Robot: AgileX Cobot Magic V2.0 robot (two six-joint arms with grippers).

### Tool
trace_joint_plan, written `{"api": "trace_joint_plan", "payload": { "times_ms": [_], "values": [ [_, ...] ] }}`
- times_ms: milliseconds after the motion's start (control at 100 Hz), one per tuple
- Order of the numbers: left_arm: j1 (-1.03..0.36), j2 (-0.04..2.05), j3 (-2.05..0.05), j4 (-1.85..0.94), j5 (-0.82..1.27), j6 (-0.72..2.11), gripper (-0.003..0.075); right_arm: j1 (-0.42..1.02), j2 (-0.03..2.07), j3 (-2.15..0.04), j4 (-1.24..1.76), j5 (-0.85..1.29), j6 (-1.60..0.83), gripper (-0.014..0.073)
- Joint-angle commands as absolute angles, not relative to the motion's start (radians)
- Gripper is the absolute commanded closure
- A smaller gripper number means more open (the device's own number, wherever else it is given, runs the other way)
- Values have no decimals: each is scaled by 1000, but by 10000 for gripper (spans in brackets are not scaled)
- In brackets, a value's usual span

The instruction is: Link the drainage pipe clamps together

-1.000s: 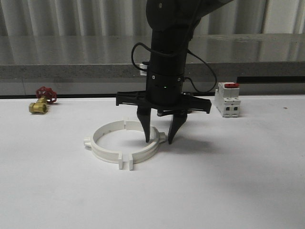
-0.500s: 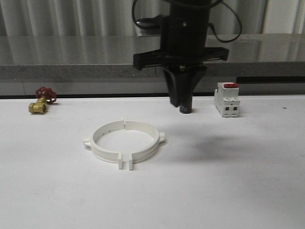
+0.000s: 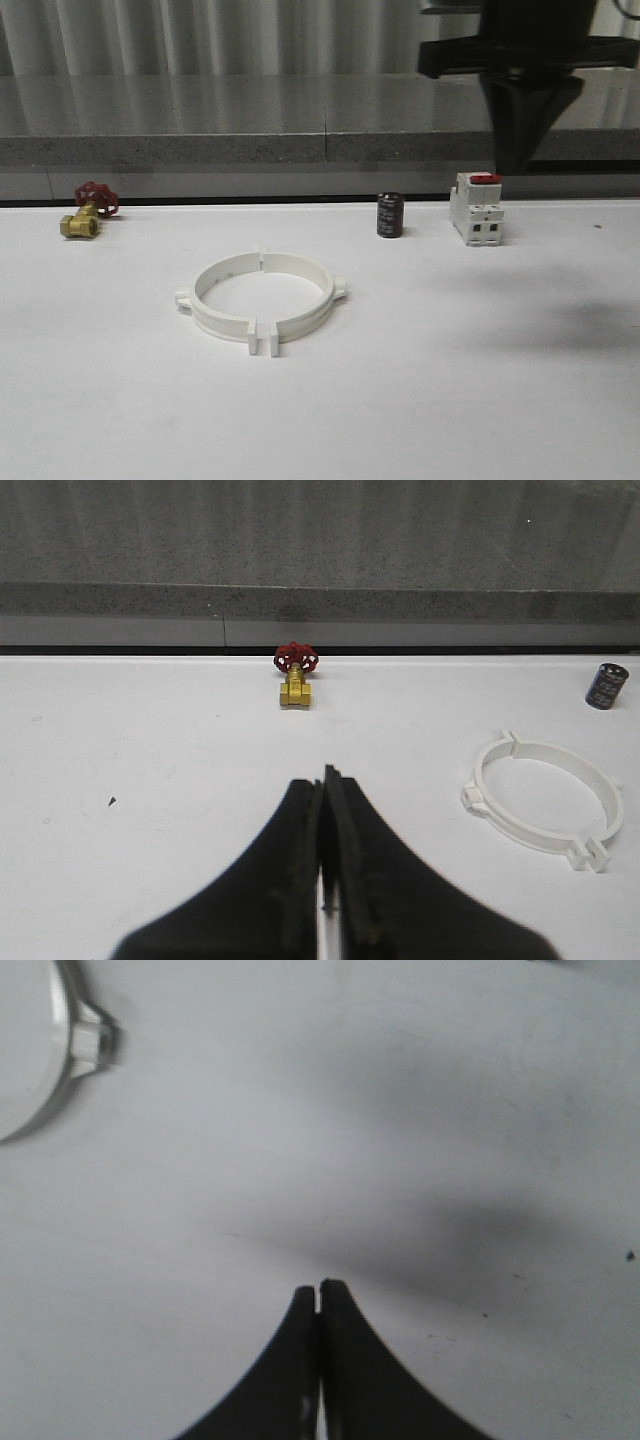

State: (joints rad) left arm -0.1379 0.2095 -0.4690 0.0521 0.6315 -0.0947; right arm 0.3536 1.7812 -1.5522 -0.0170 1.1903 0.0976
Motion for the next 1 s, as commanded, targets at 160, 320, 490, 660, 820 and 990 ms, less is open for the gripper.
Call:
{"api": "trace_joint_plan", "payload": {
  "times_ms": [160, 320, 490, 660, 820, 990],
  "values": [
    [-137, 219, -495, 53, 556, -96, 741, 190, 1510, -1331, 38, 1051, 94, 658],
    [-137, 219, -495, 53, 556, -96, 741, 87, 1345, -1157, 44, 975, 94, 658],
    [-137, 219, -495, 53, 556, -96, 741, 1, 1171, -994, 41, 893, 94, 658],
    [-137, 219, -495, 53, 556, -96, 741, -35, 995, -844, 0, 795, 94, 658],
    [-137, 219, -495, 53, 556, -96, 741, -35, 833, -731, -24, 726, 94, 659],
    [-137, 219, -495, 53, 556, -96, 741, -34, 629, -627, 0, 752, 94, 659]
  ]
}}
